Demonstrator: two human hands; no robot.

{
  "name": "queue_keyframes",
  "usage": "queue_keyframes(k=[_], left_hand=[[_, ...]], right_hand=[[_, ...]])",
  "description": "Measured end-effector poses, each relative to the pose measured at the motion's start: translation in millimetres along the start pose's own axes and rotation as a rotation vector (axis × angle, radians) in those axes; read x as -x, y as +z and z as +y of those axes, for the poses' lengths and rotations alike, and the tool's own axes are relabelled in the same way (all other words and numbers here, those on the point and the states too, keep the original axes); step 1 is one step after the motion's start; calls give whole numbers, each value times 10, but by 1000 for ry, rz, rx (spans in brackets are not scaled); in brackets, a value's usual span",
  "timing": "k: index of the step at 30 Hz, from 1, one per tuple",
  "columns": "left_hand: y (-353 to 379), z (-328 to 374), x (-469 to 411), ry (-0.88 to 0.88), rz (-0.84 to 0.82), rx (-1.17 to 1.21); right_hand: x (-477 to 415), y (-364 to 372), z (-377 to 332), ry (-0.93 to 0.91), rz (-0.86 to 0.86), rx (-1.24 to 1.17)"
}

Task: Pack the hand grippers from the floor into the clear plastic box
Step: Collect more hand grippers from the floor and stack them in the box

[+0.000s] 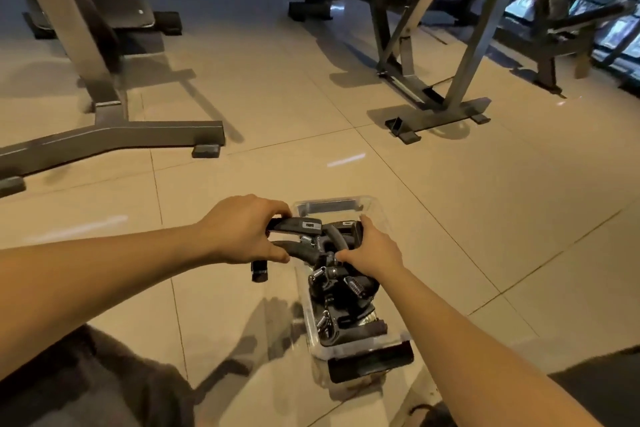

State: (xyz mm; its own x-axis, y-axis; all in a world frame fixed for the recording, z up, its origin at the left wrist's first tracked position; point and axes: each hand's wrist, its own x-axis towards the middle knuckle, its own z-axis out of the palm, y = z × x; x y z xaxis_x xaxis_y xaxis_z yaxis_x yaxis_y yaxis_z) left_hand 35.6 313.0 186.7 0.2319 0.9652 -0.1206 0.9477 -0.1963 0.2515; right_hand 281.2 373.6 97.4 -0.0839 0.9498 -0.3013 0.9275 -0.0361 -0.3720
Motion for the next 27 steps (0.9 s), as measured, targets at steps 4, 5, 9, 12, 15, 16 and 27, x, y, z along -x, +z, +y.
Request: queue_keyframes(k=[4, 5, 9, 12, 15, 16, 27], left_hand=[[279, -66, -64, -74, 4, 86], [332, -89, -74, -89, -16, 86], [525, -185, -30, -143, -128, 43], [601, -181, -57, -144, -148, 51], [619, -149, -118, -139, -157, 55], [621, -146, -141, -137, -157, 56], [663, -162, -366, -137, -133, 22]], right_hand=[[-151, 361, 169, 56, -17, -92], [-192, 442, 214, 74, -21, -109], [-326, 656, 287, 134, 13, -151], [-420, 730, 259, 135, 37, -177], [-459, 690, 271, 135, -7, -140], [-476, 661, 291, 133, -19, -133], [-749, 622, 571, 234, -51, -390]])
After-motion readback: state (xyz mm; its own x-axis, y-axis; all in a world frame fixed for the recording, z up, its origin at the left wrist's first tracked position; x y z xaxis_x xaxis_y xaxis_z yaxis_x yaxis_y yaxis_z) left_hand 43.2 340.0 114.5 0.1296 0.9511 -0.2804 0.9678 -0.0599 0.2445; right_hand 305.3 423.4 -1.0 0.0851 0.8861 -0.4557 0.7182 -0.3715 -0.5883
